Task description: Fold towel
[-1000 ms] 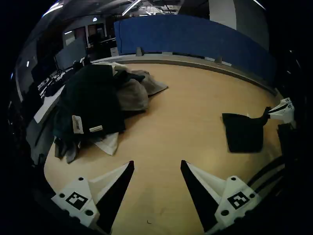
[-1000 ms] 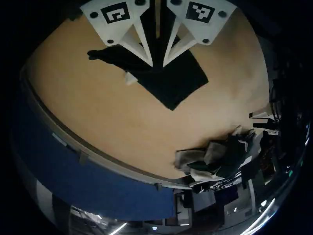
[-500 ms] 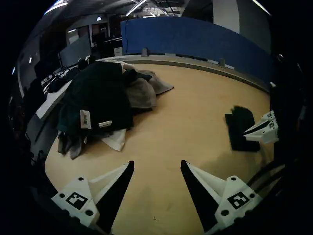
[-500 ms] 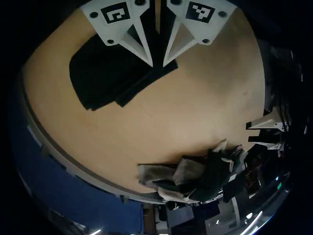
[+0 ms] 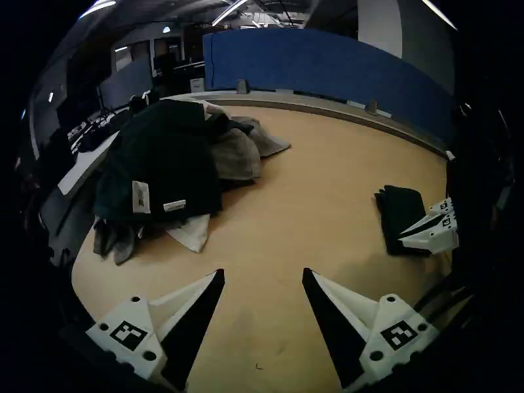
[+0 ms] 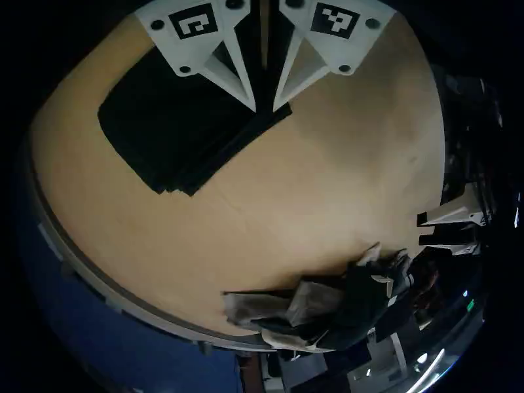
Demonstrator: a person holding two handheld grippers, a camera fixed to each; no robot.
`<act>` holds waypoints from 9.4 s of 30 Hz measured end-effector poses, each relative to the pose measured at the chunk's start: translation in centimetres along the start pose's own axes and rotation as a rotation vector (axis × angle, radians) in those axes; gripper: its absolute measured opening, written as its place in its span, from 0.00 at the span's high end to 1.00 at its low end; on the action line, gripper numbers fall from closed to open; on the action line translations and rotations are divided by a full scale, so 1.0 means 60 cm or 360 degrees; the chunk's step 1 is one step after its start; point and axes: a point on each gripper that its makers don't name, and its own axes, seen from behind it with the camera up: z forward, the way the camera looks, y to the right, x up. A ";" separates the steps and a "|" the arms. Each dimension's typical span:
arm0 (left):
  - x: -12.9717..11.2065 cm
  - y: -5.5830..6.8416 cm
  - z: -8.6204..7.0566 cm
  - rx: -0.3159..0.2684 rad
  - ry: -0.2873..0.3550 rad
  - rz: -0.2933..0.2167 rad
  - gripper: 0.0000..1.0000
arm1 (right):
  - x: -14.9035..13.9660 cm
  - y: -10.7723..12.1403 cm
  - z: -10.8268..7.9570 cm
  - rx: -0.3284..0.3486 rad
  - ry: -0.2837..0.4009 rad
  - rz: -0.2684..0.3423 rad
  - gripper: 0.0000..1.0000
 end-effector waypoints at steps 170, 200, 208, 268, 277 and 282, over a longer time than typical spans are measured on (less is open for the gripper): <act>0.045 0.143 -0.012 -0.0161 0.0068 0.0144 0.12 | -0.049 0.308 -0.546 -0.0784 0.0539 0.0229 0.97; 0.057 0.186 -0.008 -0.0178 0.0061 0.0199 0.12 | -0.255 0.416 -0.626 -0.0986 0.0399 0.0489 0.97; 0.052 0.191 -0.011 -0.0182 0.0054 0.0219 0.12 | -0.379 0.417 -0.633 -0.1047 0.0300 0.0646 0.97; 0.048 0.206 -0.028 -0.0189 0.0056 0.0289 0.12 | -0.554 0.383 -0.592 -0.1152 0.0346 0.1018 0.00; 0.049 0.199 -0.030 -0.0180 0.0060 0.0280 0.12 | -0.508 0.386 -0.563 -0.1107 0.0379 0.0965 0.00; 0.049 0.198 -0.030 -0.0181 0.0061 0.0278 0.12 | -0.501 0.387 -0.555 -0.1099 0.0382 0.0962 0.00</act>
